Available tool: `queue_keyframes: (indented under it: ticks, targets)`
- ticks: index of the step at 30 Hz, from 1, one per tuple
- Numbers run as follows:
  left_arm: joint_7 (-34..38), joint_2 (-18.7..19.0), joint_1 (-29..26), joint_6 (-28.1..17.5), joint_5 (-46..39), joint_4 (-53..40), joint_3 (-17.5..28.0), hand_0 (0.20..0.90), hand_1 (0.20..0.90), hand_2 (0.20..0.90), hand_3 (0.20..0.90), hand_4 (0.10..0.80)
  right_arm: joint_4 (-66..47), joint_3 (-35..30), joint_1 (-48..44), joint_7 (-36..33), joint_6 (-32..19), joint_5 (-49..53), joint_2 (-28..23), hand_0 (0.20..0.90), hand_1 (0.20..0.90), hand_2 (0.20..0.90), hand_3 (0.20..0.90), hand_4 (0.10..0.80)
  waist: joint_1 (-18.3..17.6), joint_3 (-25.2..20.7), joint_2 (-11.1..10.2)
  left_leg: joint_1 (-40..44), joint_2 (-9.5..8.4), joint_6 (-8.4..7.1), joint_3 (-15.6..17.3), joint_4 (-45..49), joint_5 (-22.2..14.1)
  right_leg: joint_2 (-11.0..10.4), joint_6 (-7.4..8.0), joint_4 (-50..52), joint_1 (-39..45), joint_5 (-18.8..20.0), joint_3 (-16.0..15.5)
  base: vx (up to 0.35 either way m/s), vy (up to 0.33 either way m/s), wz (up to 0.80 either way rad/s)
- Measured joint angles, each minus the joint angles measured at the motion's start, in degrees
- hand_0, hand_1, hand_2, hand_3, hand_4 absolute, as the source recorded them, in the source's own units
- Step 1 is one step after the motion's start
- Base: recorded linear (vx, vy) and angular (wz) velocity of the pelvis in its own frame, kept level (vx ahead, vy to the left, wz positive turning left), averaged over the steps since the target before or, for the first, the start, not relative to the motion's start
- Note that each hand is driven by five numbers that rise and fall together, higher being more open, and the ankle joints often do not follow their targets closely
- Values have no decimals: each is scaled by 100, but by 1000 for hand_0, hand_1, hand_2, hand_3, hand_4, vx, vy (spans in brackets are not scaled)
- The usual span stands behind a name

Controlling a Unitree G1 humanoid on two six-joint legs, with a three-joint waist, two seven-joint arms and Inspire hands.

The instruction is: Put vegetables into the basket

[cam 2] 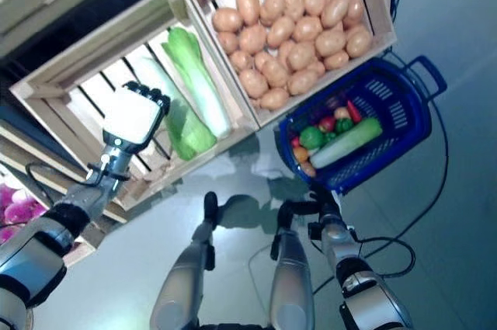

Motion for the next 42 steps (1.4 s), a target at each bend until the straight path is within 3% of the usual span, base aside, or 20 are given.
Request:
queue_keyframes:
  ticks: [7, 10, 12, 16, 17, 18, 19, 23, 27, 34, 42]
  targets:
    - [4, 82, 1036, -36, -55, -907, 474, 300, 300, 300, 300, 400, -160, -280, 709, 1, -7, -5, 56, 900, 900, 900, 900, 800, 236, -213, 53, 504, 2, 6, -39, -163, -90, -22, 41, -371, 637, 26, -44, 169, 10, 4]
    - [4, -43, 1606, -132, -192, -1137, 803, 300, 300, 300, 300, 400, -208, -403, 1048, 1, -7, -5, 109, 900, 900, 900, 900, 800, 259, -352, 107, 802, -22, 61, -67, -257, -139, -2, 141, -733, 1080, 99, -100, 170, 8, 6]
    - [3, -196, 1959, -187, -278, -1288, 1017, 300, 300, 300, 300, 400, -208, -552, 1341, 1, -5, -37, 205, 900, 900, 900, 900, 800, 268, -645, 122, 917, -32, 64, -92, -354, -158, 0, 180, -1023, 1313, 148, -189, 185, 1, 12]
    - [-91, -198, 2189, -221, -199, -1503, 1006, 300, 300, 300, 300, 400, -197, -574, 1662, 1, 6, -49, 241, 900, 900, 900, 900, 800, 308, -1024, 110, 1163, -61, 56, -117, -411, -235, 31, 236, -1533, 1804, 276, -293, 110, 11, 7]
    - [-201, -186, 2181, -217, -141, -1547, 987, 425, 425, 425, 425, 483, -195, -574, 1668, 2, 17, -51, 239, 900, 900, 900, 900, 800, 303, -1093, 108, 1198, -69, 58, -115, -411, -257, 34, 251, -1632, 1886, 312, -311, 64, 38, 2]
    - [-387, -160, 2169, -206, -81, -1606, 953, 794, 794, 794, 794, 729, -195, -573, 1655, 2, 19, -55, 239, 900, 900, 900, 900, 800, 291, -1152, 104, 1227, -74, 60, -111, -411, -271, 38, 254, -1717, 1946, 341, -310, 43, 57, -1]
    - [-663, -106, 2099, -190, -36, -1623, 778, 900, 900, 900, 900, 800, -191, -573, 1651, 3, 22, -57, 237, 900, 900, 900, 900, 800, 282, -1241, 106, 1234, -83, 63, -107, -411, -281, 39, 262, -1785, 1985, 367, -309, 10, 68, -5]
    - [-1467, 120, 1839, -207, 49, -1589, -76, 900, 900, 900, 900, 800, -161, -558, 1544, 62, 44, -64, 205, 900, 900, 900, 900, 800, 193, -1327, 108, 1226, -104, 69, -28, -412, -291, 32, 276, -1914, 1981, 459, -237, -60, 70, -12]
    - [-1668, 224, 1589, -335, 49, -1135, -739, 900, 900, 900, 900, 800, -88, -459, 1360, 136, 71, -60, 110, 900, 900, 900, 900, 800, 67, -1293, 115, 971, -108, 82, 85, -399, -268, 35, 254, -1944, 1674, 567, -127, -131, 38, -17]
    - [-1520, 329, 362, -417, 57, -310, -884, 900, 900, 900, 900, 800, 207, -170, 640, 163, 68, -53, -85, 900, 900, 900, 900, 800, 4, -221, 59, 293, -40, 50, 155, -137, -154, 107, 212, -1685, 976, 682, -26, -164, -37, -5]
    - [-1751, 346, -442, -388, 47, 21, -1379, 900, 900, 900, 900, 800, 172, 143, -42, 162, -12, -47, -66, 900, 900, 900, 900, 800, -50, -27, -65, -369, 8, 24, 143, -55, -87, 134, 168, -1336, 175, 652, -11, -87, -26, -2]
